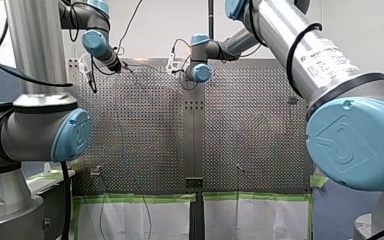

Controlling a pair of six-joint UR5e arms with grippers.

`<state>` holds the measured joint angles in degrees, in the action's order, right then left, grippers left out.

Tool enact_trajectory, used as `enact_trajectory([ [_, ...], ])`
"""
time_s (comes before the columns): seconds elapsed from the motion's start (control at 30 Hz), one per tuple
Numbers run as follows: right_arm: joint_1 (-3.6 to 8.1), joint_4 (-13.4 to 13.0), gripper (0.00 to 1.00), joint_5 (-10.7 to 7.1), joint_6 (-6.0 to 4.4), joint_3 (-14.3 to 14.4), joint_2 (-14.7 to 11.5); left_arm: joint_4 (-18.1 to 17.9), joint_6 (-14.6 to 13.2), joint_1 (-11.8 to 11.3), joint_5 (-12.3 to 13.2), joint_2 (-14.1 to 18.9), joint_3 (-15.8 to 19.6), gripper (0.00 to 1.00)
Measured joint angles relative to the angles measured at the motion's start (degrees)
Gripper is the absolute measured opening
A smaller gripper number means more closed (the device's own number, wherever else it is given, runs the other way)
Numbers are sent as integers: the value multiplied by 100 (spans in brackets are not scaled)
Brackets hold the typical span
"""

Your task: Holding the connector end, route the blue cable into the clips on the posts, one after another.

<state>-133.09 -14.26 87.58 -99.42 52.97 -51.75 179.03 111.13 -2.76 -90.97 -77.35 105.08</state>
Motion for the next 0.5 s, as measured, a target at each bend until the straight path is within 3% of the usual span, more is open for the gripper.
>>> enact_trajectory([
  [0.5, -5, 10, 0, 5, 0, 4, 3, 338, -835, 83, -87, -14, -5, 100],
])
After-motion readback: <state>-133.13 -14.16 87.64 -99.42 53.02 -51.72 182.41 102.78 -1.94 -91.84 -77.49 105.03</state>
